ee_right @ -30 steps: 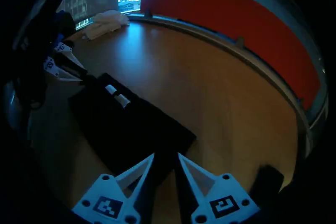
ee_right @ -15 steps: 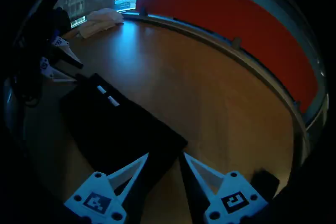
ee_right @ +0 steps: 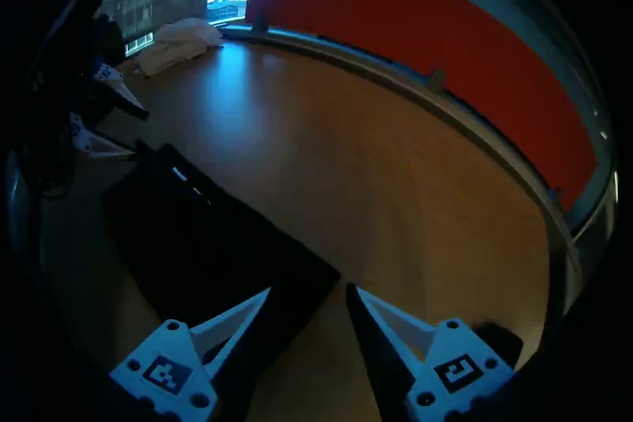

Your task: Fold towel

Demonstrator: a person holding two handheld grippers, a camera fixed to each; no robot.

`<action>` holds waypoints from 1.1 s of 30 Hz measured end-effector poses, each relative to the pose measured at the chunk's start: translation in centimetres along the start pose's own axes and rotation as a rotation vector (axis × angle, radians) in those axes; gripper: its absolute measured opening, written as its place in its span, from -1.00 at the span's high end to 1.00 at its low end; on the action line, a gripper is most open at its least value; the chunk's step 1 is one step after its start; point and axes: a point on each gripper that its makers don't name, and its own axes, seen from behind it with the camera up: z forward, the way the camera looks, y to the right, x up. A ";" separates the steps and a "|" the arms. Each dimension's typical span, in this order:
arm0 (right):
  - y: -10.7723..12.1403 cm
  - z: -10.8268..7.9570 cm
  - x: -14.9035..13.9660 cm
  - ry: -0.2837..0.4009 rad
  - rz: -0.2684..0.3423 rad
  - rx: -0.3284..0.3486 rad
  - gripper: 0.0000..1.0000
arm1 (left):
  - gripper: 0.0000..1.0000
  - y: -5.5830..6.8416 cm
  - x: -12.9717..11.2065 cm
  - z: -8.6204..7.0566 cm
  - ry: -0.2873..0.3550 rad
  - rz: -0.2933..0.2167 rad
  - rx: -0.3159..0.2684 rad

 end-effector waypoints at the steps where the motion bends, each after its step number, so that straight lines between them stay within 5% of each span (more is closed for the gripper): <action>1: 0.0 -0.1 0.0 0.002 0.000 -0.002 -0.32 | -0.80 -0.1 0.1 -0.1 0.002 -0.002 0.002; 12: -0.9 -1.9 -0.4 0.017 0.040 0.003 -0.41 | -0.80 0.0 0.3 -2.3 0.029 -0.063 -0.010; 33: -4.0 -6.0 -2.9 0.032 0.067 0.016 -0.41 | -0.80 1.9 -2.9 -6.3 0.028 -0.126 -0.011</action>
